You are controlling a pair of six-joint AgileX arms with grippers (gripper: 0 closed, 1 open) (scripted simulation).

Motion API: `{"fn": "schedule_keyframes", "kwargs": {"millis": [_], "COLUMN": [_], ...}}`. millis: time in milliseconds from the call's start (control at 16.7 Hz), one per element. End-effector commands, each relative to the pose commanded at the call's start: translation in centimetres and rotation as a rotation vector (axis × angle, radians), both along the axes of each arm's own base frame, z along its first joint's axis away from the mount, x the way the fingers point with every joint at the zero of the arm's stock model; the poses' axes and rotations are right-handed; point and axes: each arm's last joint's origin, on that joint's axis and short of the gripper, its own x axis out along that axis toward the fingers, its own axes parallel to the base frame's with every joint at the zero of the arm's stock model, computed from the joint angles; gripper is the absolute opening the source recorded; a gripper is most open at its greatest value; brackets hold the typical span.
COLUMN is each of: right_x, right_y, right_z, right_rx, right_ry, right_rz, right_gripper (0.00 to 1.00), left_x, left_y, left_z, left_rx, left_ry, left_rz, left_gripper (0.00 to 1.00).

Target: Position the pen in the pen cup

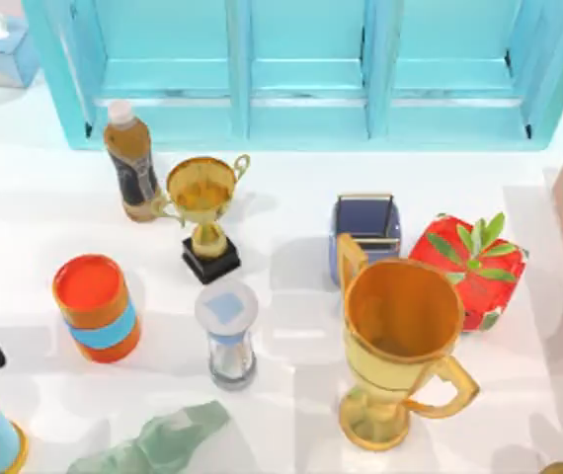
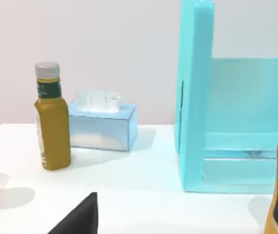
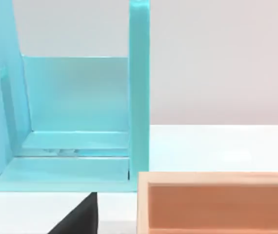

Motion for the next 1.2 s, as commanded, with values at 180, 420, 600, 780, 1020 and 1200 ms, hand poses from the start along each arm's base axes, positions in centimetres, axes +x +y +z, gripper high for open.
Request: {"fn": "schedule_keyframes", "kwargs": {"millis": [180, 420, 600, 780, 1020, 1200], "right_x": [0.0, 0.0, 0.0, 0.0, 0.0, 0.0], "right_y": [0.0, 0.0, 0.0, 0.0, 0.0, 0.0], "right_z": [0.0, 0.0, 0.0, 0.0, 0.0, 0.0], "right_rx": [0.0, 0.0, 0.0, 0.0, 0.0, 0.0], "right_ry": [0.0, 0.0, 0.0, 0.0, 0.0, 0.0], "right_rz": [0.0, 0.0, 0.0, 0.0, 0.0, 0.0], "right_gripper": [1.0, 1.0, 1.0, 1.0, 1.0, 1.0], "left_x": [0.0, 0.5, 2.1, 5.1, 10.3, 13.6], "left_y": [0.1, 0.7, 1.7, 3.6, 8.1, 12.2], "left_z": [0.2, 2.2, 4.3, 5.7, 5.4, 3.4], "left_rx": [-0.005, -0.075, -0.183, -0.344, -0.628, -0.856], "left_ry": [0.006, 0.095, 0.235, 0.422, 0.671, 0.816], "left_rz": [0.002, 0.022, 0.047, 0.093, 0.189, 0.27], "left_gripper": [1.0, 1.0, 1.0, 1.0, 1.0, 1.0]}}
